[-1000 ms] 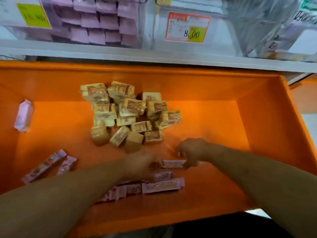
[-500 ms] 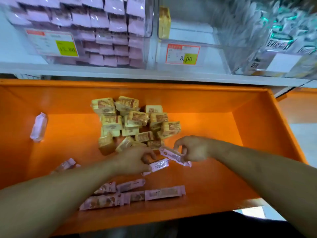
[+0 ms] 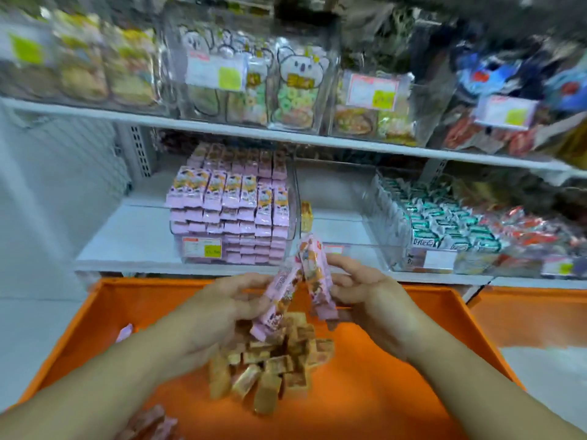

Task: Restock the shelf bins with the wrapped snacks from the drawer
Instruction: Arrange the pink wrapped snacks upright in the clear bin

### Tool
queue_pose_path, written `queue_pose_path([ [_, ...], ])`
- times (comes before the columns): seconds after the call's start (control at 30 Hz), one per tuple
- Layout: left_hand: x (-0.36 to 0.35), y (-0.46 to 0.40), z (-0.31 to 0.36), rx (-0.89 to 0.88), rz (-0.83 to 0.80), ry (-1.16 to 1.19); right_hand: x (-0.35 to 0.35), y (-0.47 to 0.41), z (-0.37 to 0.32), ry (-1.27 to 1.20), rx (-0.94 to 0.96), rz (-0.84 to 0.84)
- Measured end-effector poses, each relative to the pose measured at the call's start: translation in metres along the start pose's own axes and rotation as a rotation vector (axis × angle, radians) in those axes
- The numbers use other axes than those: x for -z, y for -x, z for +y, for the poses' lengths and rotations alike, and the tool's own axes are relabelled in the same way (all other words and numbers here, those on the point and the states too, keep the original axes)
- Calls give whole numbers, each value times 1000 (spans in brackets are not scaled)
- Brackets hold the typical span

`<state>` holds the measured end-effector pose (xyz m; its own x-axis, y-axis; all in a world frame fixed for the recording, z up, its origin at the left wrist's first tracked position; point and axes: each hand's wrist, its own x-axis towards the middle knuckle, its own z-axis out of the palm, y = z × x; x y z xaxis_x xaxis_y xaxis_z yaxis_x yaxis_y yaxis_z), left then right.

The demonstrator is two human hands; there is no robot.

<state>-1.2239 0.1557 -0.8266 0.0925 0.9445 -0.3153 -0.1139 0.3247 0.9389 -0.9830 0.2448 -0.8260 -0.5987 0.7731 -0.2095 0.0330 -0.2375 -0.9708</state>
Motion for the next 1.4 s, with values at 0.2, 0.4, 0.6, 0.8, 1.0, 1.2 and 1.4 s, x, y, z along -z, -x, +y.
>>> queue_pose_path([
  [0.2, 13, 14, 20, -58, 130, 181, -58, 3, -16, -24, 63, 30],
  [0.4, 18, 3, 31, -53, 235, -14, -75, -23, -24, 42, 84, 137],
  [0.6, 16, -10, 34, -109, 251, -138, -80, -43, -18, 547, 279, 207],
  [0.8, 13, -18, 36, -191, 403, -142, -77, -54, -19, 242, 282, 328],
  [1.0, 7, -11, 43, -314, 488, -221, -73, -41, -26, 253, 304, 328],
  [1.2, -1, -2, 46, -373, 440, -284, -71, -28, -32, 364, 372, 290],
  [1.4, 2, -7, 45, -405, 267, -340, -60, -31, -32, 332, 375, 256],
])
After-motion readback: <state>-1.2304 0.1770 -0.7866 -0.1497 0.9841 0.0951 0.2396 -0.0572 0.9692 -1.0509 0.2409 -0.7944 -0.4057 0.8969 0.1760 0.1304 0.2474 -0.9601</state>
